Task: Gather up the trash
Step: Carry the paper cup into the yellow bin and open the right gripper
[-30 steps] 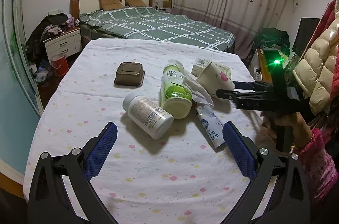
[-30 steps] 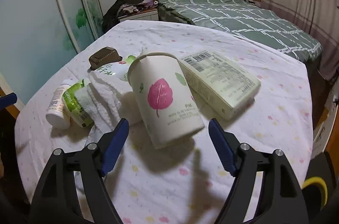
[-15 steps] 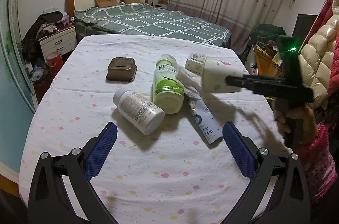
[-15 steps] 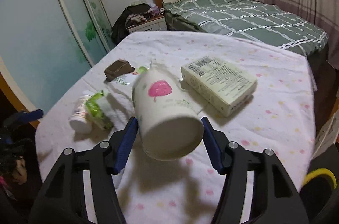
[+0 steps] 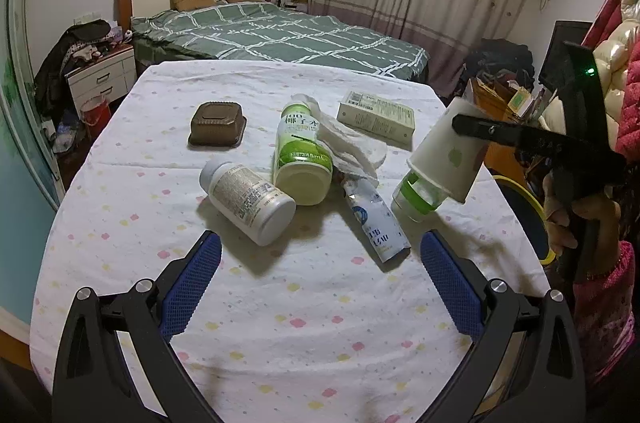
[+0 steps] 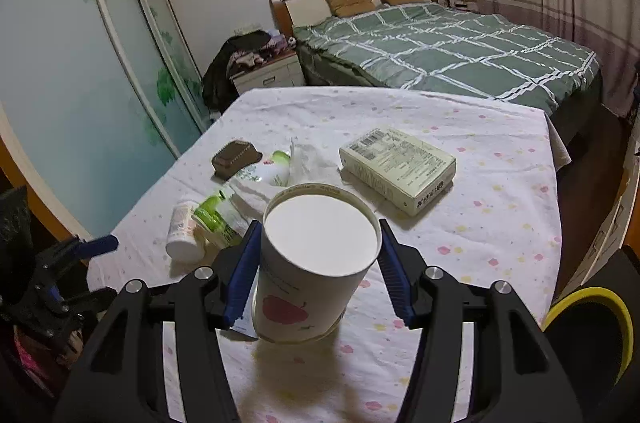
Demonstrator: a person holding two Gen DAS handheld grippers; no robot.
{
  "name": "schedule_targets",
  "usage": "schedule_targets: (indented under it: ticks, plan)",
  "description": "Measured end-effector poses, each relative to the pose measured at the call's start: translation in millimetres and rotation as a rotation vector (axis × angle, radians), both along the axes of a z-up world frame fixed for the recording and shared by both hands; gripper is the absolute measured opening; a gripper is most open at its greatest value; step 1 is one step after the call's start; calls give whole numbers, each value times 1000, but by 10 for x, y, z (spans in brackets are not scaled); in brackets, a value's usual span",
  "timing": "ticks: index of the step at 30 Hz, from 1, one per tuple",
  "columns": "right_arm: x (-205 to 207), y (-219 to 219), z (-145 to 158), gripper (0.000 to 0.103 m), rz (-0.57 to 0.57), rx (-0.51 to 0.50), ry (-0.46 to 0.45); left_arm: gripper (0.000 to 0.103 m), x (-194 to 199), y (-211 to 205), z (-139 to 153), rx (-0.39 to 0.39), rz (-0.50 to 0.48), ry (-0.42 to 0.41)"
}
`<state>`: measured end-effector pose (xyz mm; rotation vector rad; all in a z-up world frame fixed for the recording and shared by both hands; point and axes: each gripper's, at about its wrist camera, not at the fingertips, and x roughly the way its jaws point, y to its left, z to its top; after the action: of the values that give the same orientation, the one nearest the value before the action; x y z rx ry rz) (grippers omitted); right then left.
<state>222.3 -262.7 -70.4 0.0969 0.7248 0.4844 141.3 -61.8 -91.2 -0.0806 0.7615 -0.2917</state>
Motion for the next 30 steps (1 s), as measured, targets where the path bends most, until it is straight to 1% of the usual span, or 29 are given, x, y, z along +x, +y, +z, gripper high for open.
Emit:
schedule_targets:
  ticks: [3, 9, 14, 18, 23, 26, 30]
  plan:
    - [-42, 5, 89, 54, -7, 8, -27, 98, 29, -22, -36, -1, -5, 12]
    - [-161, 35, 288, 54, -30, -13, -101, 98, 31, -80, -64, 3, -21, 21]
    - [-275, -120, 399, 54, -90, -11, -135, 98, 36, -113, -83, 0, -33, 29]
    - [-423, -409, 432, 54, -178, -14, -160, 98, 53, -157, -104, -2, -45, 36]
    - [-617, -918, 346, 54, -345, -47, -157, 98, 89, -255, -120, 4, -69, 42]
    - [-721, -1291, 202, 55, -460, -69, -126, 98, 113, -322, -116, 8, -81, 43]
    - [-811, -1670, -43, 55, -579, -103, -78, 98, 150, -442, -125, 17, -101, 47]
